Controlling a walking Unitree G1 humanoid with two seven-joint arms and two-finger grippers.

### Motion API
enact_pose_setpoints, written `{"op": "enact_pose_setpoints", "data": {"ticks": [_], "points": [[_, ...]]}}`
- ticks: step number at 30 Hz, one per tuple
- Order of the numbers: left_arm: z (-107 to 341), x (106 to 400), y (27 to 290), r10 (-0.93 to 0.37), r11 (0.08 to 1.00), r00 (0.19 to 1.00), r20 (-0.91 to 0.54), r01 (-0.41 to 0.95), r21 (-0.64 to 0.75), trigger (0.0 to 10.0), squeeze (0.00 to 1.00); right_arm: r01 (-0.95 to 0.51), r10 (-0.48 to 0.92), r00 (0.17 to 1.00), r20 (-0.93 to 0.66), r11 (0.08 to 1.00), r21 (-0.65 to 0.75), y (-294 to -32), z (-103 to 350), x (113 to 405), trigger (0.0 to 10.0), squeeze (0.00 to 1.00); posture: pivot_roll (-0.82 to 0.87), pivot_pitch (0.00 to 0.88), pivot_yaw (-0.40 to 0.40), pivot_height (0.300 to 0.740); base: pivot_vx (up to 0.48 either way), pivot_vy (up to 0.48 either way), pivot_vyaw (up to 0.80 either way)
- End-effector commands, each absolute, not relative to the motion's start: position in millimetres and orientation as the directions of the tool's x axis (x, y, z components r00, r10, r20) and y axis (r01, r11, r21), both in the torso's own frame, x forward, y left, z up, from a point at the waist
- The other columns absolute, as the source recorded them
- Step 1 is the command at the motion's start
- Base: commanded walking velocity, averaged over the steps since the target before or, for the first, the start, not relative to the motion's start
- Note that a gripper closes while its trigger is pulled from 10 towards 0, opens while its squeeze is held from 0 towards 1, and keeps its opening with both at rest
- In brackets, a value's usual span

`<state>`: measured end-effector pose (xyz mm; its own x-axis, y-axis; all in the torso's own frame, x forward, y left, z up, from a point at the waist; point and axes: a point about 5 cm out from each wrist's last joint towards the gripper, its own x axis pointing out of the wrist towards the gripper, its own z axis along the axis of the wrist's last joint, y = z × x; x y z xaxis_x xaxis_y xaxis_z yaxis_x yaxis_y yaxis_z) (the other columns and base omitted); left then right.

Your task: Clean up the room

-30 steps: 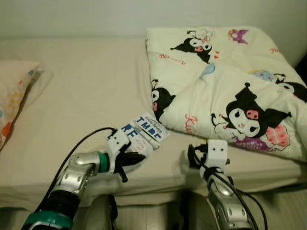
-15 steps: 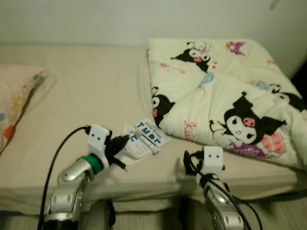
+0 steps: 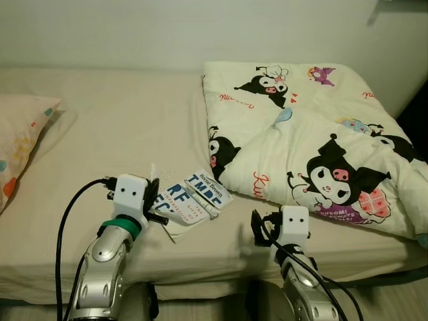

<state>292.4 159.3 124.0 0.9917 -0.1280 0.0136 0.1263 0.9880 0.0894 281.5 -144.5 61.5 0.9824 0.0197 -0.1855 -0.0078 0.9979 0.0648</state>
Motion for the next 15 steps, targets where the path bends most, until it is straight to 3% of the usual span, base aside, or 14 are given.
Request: {"op": "enact_pose_setpoints", "data": {"ticks": [1,8,12,15], "points": [[120.6,288.4,157.3,-0.123,0.987,0.992,0.007,0.122,0.1,10.0,0.0,0.004,0.01,0.982,-0.189,0.997,0.074,-145.1,58.9,278.0,10.0,0.0,0.11,0.0,0.004,0.632,0.0,0.0,0.0],[114.1,280.8,150.2,-0.168,0.979,0.986,0.004,0.166,0.119,10.0,0.0,0.007,0.008,0.983,-0.183,0.996,0.084,-146.2,60.6,277.6,10.0,0.0,0.09,0.0,0.012,0.657,0.0,0.0,0.0],[92.8,283.8,150.4,-0.145,0.944,0.982,-0.12,0.173,0.28,10.0,0.0,0.004,0.011,0.983,-0.183,0.996,0.084,-146.0,60.4,279.2,10.0,0.0,0.1,0.0,0.013,0.672,0.0,0.0,0.0],[90.6,284.1,147.9,-0.136,0.95,0.983,-0.126,0.165,0.264,10.0,0.0,0.008,0.007,0.983,-0.184,0.997,0.081,-146.6,60.4,279.7,10.0,0.0,0.1,0.0,0.01,0.682,0.0,0.0,0.0]]}}
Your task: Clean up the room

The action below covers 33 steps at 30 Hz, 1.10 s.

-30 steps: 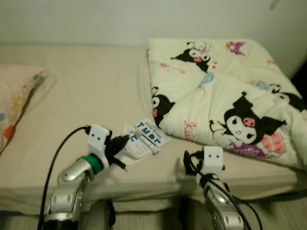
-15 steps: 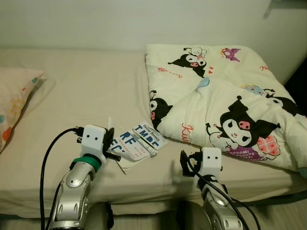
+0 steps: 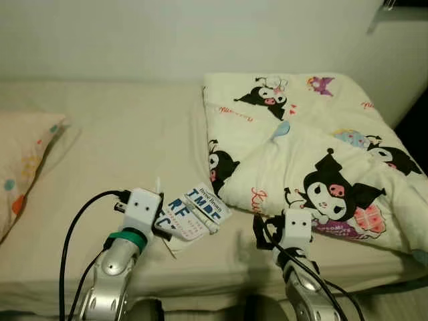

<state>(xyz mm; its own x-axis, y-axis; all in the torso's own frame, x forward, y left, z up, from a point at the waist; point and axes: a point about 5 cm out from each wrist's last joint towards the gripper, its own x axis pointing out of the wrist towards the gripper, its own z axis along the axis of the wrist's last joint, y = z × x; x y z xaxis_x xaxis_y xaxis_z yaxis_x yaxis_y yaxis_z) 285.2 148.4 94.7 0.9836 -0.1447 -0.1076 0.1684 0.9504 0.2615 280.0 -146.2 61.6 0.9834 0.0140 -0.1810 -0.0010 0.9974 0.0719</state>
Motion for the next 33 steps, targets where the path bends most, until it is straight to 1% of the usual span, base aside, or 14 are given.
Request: {"op": "enact_pose_setpoints", "data": {"ticks": [1,3,7,15,23,28,29,33], "points": [[91.2,284.1,146.7,-0.134,0.955,0.983,-0.125,0.162,0.248,10.0,0.0,0.011,0.004,0.983,-0.184,0.997,0.08,-147.1,60.4,279.8,10.0,0.0,0.1,0.0,0.01,0.687,0.0,0.0,0.0],[91.2,284.1,146.7,-0.134,0.955,0.983,-0.125,0.162,0.248,10.0,0.0,0.011,0.004,0.983,-0.184,0.997,0.08,-147.1,60.4,279.8,10.0,0.0,0.1,0.0,0.01,0.687,0.0,0.0,0.0],[84.4,280.3,148.9,-0.104,0.955,0.982,-0.157,0.143,0.259,10.0,0.0,0.009,0.006,0.983,-0.186,0.997,0.078,-147.8,58.8,278.1,10.0,0.0,0.09,0.0,0.018,0.712,0.0,0.0,0.0],[83.2,280.7,152.9,-0.08,0.959,0.985,-0.153,0.118,0.257,10.0,0.0,0.013,0.002,0.982,-0.187,0.997,0.081,-148.8,56.7,274.7,10.0,0.0,0.09,0.0,0.021,0.74,0.0,0.0,0.0],[82.9,283.5,153.6,-0.064,0.961,0.985,-0.161,0.104,0.255,10.0,0.0,0.023,-0.01,0.983,-0.184,0.997,0.073,-149.3,53.6,271.0,10.0,0.0,0.08,0.0,0.022,0.74,0.0,0.0,0.0],[82.9,282.8,152.0,-0.071,0.964,0.985,-0.154,0.108,0.244,10.0,0.0,0.043,-0.031,0.974,-0.224,0.998,0.047,-151.7,49.8,271.3,10.0,0.0,0.08,0.0,0.024,0.74,0.0,0.0,0.0],[83.0,282.5,149.0,-0.083,0.965,0.985,-0.149,0.117,0.235,10.0,0.0,0.067,-0.05,0.969,-0.242,0.996,0.06,-154.4,47.4,271.3,10.0,0.0,0.08,0.0,0.023,0.74,0.0,0.0,-0.8],[83.6,282.5,146.9,-0.093,0.965,0.985,-0.145,0.125,0.232,10.0,0.0,0.081,-0.061,0.967,-0.247,0.994,0.071,-156.0,46.4,271.2,10.0,0.0,0.08,0.0,0.025,0.74,0.0,0.0,-0.8]]}}
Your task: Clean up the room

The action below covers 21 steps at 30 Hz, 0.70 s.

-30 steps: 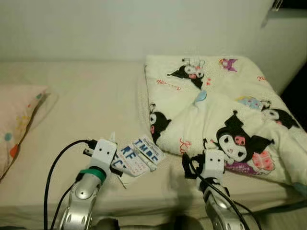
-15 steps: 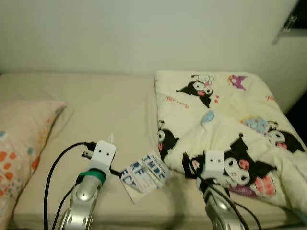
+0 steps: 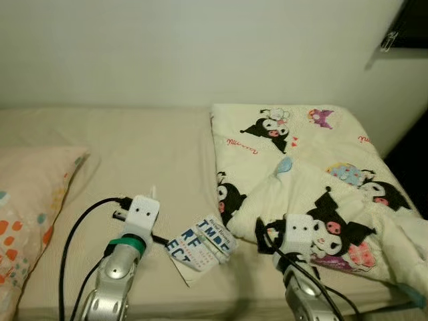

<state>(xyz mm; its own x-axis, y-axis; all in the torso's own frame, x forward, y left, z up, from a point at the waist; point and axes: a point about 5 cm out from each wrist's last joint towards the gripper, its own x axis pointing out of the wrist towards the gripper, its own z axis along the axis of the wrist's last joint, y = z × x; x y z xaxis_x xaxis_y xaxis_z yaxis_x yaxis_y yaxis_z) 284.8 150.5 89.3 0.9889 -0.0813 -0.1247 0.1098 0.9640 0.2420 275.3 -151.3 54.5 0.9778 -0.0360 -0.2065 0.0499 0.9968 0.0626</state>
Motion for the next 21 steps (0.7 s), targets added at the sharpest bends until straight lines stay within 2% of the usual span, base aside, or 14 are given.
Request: {"op": "enact_pose_setpoints", "data": {"ticks": [1,21], "points": [[83.6,282.5,146.9,-0.093,0.965,0.985,-0.145,0.125,0.232,10.0,0.0,0.081,-0.061,0.967,-0.247,0.994,0.071,-156.0,46.4,271.2,10.0,0.0,0.08,0.0,0.025,0.74,0.0,0.0,-0.8],[84.8,285.4,150.8,-0.067,0.981,0.986,-0.153,0.093,0.17,10.0,0.0,0.089,-0.074,0.959,-0.273,0.995,0.042,-154.0,44.0,270.6,10.0,0.0,0.08,0.0,0.019,0.74,0.0,0.0,-0.8]]}}
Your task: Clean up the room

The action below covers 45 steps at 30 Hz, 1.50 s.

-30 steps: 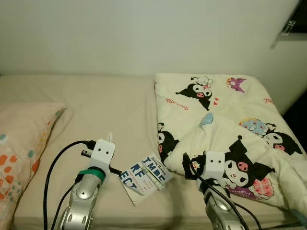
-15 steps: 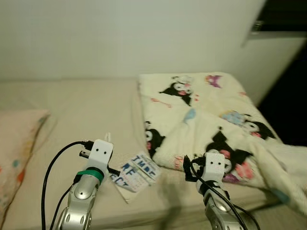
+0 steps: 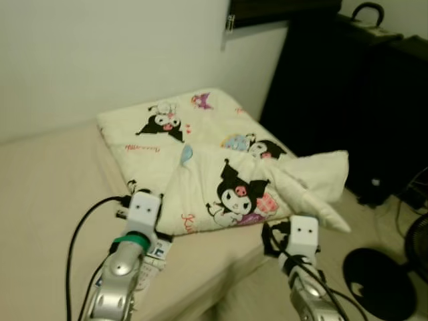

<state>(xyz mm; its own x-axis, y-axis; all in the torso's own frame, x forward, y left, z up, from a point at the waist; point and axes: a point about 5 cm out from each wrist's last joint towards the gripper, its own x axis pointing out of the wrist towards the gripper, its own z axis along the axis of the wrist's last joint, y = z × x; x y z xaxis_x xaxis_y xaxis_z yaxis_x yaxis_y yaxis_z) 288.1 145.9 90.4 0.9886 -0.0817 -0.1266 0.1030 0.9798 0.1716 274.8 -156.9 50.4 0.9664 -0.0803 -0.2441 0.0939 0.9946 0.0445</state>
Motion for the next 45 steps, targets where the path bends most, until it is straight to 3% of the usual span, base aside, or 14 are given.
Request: {"op": "enact_pose_setpoints", "data": {"ticks": [1,6,10,17,45], "points": [[84.8,285.7,150.6,-0.064,0.982,0.986,-0.154,0.09,0.167,10.0,0.0,0.109,-0.095,0.958,-0.272,0.993,0.037,-156.8,44.1,270.9,10.0,0.0,0.08,0.0,0.019,0.74,0.0,0.0,-0.8],[85.1,286.6,148.0,-0.07,0.982,0.985,-0.158,0.096,0.164,10.0,0.0,0.152,-0.138,0.955,-0.264,0.988,0.034,-162.0,45.6,271.6,10.0,0.0,0.09,0.0,0.024,0.74,0.0,0.0,-0.8],[87.2,288.5,145.2,-0.09,0.978,0.983,-0.16,0.118,0.172,10.0,0.0,0.183,-0.17,0.952,-0.254,0.983,0.03,-166.4,48.8,272.4,10.0,0.0,0.11,0.0,0.073,0.74,0.0,0.0,-0.8],[92.4,294.4,139.5,-0.134,0.966,0.978,-0.157,0.164,0.198,10.0,0.0,0.371,-0.355,0.921,-0.16,0.924,0.087,-190.1,68.6,272.3,10.0,0.0,0.11,0.0,0.106,0.74,0.0,0.0,-0.8],[85.7,290.4,134.1,-0.121,0.974,0.977,-0.176,0.151,0.167,10.0,0.0,0.29,-0.263,0.939,-0.222,0.952,0.098,-181.8,59.7,258.5,10.0,0.0,0.08,0.0,0.09,0.74,0.0,0.0,-0.8]]}}
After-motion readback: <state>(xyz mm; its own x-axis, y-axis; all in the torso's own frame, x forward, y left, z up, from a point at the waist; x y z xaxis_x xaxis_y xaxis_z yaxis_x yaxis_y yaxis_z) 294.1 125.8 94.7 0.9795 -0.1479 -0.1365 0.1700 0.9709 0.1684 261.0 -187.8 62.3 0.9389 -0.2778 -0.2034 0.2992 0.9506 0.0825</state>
